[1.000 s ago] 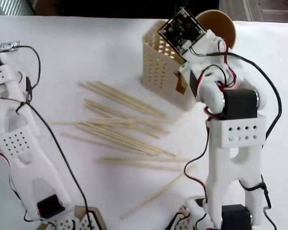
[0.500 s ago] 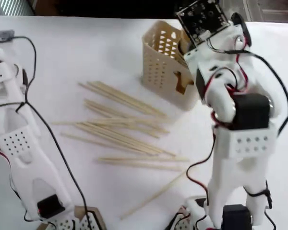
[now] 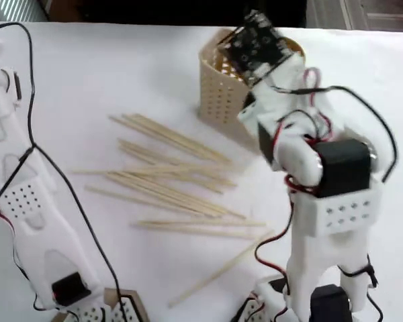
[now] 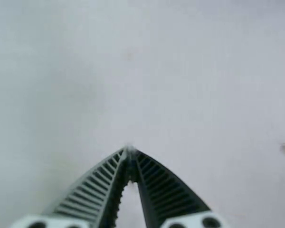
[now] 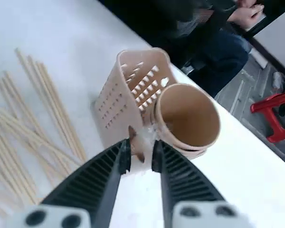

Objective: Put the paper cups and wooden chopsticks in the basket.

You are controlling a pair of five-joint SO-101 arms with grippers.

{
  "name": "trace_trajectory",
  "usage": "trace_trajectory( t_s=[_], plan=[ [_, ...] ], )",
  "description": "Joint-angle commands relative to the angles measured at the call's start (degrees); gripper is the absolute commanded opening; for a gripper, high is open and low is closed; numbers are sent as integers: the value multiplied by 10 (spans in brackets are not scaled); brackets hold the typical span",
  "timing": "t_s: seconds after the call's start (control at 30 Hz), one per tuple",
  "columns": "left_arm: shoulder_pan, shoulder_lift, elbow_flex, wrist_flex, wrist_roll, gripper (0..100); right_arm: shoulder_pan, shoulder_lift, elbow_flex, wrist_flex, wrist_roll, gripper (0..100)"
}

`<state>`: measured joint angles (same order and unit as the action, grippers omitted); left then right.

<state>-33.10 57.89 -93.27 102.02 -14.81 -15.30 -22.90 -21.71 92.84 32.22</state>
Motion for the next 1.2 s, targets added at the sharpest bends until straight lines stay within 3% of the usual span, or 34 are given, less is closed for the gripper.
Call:
trace_trajectory(
  t_s=[0.0, 0.2, 0.63, 0.87, 1.17],
  plan=[
    [-12, -58, -13, 5, 6, 24, -20, 0, 62, 1, -4, 48],
    [-42, -118, -10, 5, 11, 24, -32, 0, 227, -88, -5, 46],
    [-80, -146, -10, 6, 40, 24, -134, 11, 471, -487, -11, 45],
    [-80, -233, 26, 7, 42, 23, -132, 128, 448, -494, -11, 45],
    [-57, -537, 404, 3, 42, 23, -165, 178, 435, -444, -11, 48]
  ],
)
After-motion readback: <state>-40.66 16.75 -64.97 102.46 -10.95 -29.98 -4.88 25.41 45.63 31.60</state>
